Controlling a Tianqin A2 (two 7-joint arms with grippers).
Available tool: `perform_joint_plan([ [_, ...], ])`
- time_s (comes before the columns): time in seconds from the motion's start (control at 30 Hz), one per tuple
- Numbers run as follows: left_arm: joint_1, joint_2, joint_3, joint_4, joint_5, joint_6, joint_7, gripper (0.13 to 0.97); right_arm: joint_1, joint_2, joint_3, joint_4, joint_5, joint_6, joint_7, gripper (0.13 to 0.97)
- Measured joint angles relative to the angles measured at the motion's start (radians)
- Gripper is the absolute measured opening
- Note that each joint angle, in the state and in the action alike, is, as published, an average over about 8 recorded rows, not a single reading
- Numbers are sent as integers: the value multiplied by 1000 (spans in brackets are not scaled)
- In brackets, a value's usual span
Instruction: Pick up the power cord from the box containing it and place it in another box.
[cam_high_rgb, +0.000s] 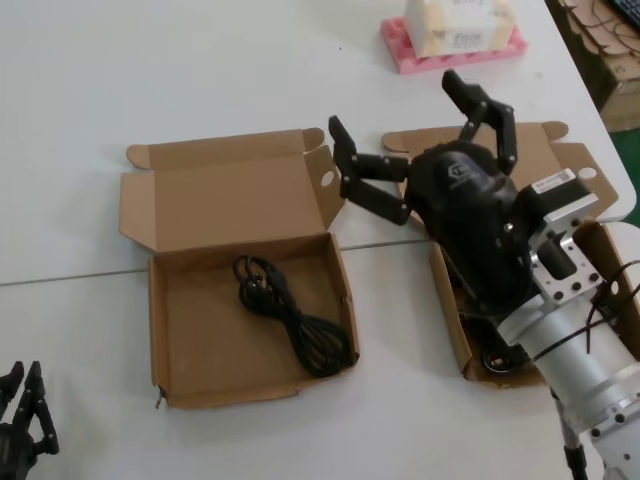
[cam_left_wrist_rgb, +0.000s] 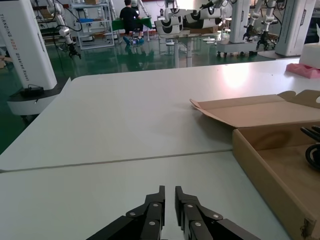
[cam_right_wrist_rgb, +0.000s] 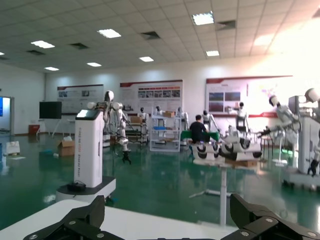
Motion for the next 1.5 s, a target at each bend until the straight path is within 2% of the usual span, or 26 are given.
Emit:
perform_joint_plan([
  [0.17,0,0,0,0,0,0,0,214,-39,-25,48,-11,16,-29,0,874],
  [0.33,0,0,0,0,0,0,0,286,-79,-52,99,-21,32,-59,0,935],
  [0.43,0,0,0,0,0,0,0,329,-104,-68,130,-28,42,-78,0,943],
  [0.57,0,0,0,0,0,0,0,329,-137,-90,172,-37,55,-102,0,958],
  [0.83,0,0,0,0,0,0,0,509,-203,-133,255,-54,82,-151,0,966],
  [0.87,0,0,0,0,0,0,0,509,-212,-139,265,-56,85,-157,0,966],
  [1.13,0,0,0,0,0,0,0,719,-278,-182,348,-74,112,-207,0,966],
  [1.43,0,0,0,0,0,0,0,866,-352,-231,442,-93,142,-262,0,966],
  [1.5,0,0,0,0,0,0,0,876,-369,-242,462,-98,148,-274,0,966],
])
